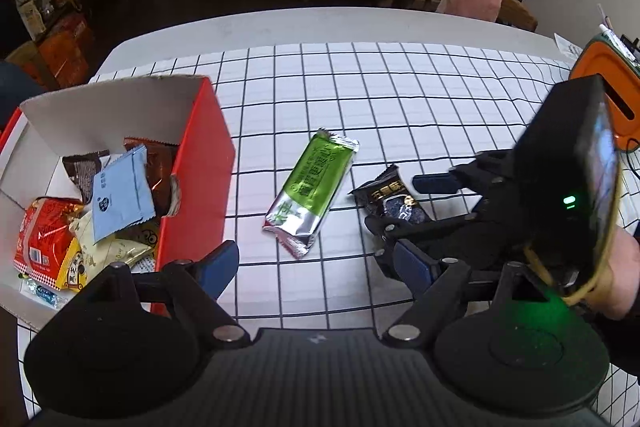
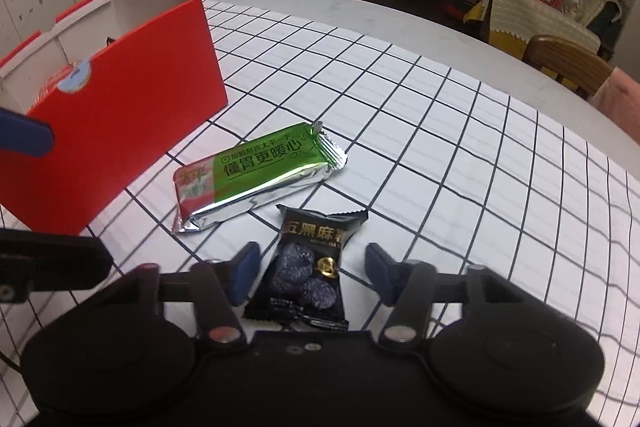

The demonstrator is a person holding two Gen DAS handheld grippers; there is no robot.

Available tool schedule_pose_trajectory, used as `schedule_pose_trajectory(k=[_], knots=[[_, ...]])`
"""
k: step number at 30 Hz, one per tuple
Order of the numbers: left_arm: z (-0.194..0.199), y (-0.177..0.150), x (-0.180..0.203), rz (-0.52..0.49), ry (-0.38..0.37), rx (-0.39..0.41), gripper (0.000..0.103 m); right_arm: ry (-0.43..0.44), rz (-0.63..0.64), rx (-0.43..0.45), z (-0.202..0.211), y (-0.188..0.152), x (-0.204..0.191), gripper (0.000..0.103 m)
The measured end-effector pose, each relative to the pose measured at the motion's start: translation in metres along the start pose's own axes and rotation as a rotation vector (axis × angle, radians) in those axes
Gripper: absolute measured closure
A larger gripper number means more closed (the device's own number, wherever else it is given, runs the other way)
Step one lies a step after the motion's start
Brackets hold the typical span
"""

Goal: Organize snacks
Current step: 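Grasp the black sesame candy bag with the right gripper while the left gripper grasps the green bar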

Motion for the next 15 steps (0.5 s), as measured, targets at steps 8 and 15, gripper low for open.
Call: schedule_pose_trajectory(k=[8,15], knots=[[-0.002,0.009,0.018,-0.031,-0.015,-0.004,0.018,0.004,-0.012,0.006,0.002,-0.005,0.011,0.070],[-0.007,0.020,0.044,-0.108,-0.056,0.000,0.018,-0.020,-0.156,0.018,0.028,-0.027,0.049,0.071]])
Point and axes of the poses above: each gripper's, at about its wrist camera, not at the fingertips, and z roughly against the way its jaws point, x to its right, y to its top, the point moved 5 cm from there along -z, roughly the way its jaws point, and after that the axes turned 5 degrees about y, right-handed, at the moved point
